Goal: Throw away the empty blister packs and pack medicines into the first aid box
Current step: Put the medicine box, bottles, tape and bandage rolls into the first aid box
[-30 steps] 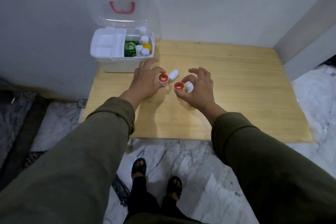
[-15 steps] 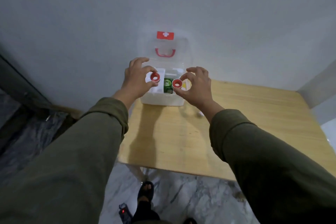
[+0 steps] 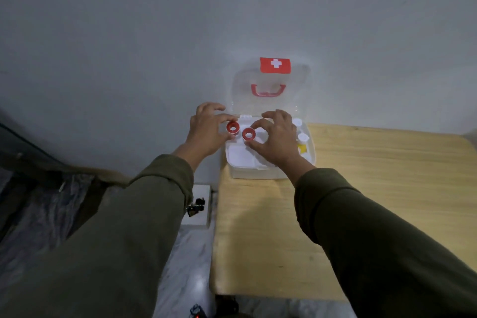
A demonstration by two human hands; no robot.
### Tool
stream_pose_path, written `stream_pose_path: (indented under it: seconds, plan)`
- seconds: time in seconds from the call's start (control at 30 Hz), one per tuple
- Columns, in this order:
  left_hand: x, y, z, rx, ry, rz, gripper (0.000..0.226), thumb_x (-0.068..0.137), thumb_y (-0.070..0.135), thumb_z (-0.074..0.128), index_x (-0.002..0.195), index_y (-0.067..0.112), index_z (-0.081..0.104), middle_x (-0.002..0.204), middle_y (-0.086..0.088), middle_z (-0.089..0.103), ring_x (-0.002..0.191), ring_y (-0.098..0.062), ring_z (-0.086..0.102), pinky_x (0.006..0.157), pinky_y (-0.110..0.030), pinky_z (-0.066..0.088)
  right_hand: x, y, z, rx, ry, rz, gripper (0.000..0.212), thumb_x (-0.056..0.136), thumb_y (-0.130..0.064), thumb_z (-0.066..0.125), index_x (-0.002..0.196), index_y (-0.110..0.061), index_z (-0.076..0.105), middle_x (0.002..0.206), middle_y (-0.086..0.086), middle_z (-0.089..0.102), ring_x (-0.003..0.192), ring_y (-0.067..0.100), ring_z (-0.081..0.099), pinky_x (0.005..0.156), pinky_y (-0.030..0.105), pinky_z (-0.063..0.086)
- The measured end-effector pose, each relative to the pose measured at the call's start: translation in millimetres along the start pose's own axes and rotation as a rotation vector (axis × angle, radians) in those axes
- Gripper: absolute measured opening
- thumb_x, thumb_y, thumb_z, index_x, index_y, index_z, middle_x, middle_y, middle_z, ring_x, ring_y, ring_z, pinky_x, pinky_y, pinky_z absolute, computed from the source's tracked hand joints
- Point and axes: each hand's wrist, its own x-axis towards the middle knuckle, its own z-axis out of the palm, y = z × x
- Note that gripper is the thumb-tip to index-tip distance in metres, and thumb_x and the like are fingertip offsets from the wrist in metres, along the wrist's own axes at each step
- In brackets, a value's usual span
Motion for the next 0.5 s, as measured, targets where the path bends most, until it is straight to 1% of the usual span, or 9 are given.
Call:
stream_pose_path:
  seconds: [0.13,0.23,0.33,0.5]
  plan:
    - [8.1,-7.5,7.2,-0.071,-0.023,-0.020,0.043,0.077,0.034,0.074,0.119,0.031,0.064,0.132,0.002,0.045,0.129,-0.019,0.030,0.102,-0.030,0.026,10.1,-1.7,7.3,-0.064,-0.037,0.044,0.038,0.077,-0.049,0.068,0.108,-0.027,0.066,0.135,0.002,0.049,0.133,0.026,0.029,0.105,0.043,0.029]
    - [12.9,-8.7,8.6,-0.070,-0.049,-0.023,0.043,0.079,0.035,0.072,0.120,0.032,0.063,0.130,0.002,0.045,0.126,-0.020,0.032,0.098,-0.028,0.026,15.1,-3.3,8.8,-0.093,-0.090,0.062,0.039,0.076,-0.050,0.068,0.109,-0.029,0.066,0.137,0.000,0.046,0.135,0.026,0.025,0.107,0.044,0.026]
    - [16.3,-10.7,8.4,-0.048,-0.085,-0.013,0.044,0.080,0.035,0.072,0.123,0.033,0.061,0.128,0.001,0.045,0.124,-0.021,0.032,0.096,-0.029,0.027,16.8,-5.0,11.7,-0.105,-0.135,0.060,0.039,0.075,-0.049,0.070,0.109,-0.029,0.066,0.139,-0.001,0.045,0.136,0.026,0.023,0.108,0.044,0.025]
    - [17.8,-11.8,7.6,-0.068,-0.122,-0.027,0.047,0.078,0.035,0.074,0.122,0.030,0.061,0.129,0.000,0.045,0.126,-0.021,0.032,0.099,-0.033,0.029,19.1,-4.3,9.8,-0.143,-0.156,0.050,0.038,0.075,-0.049,0.070,0.107,-0.029,0.068,0.141,-0.002,0.044,0.136,0.025,0.023,0.109,0.045,0.024]
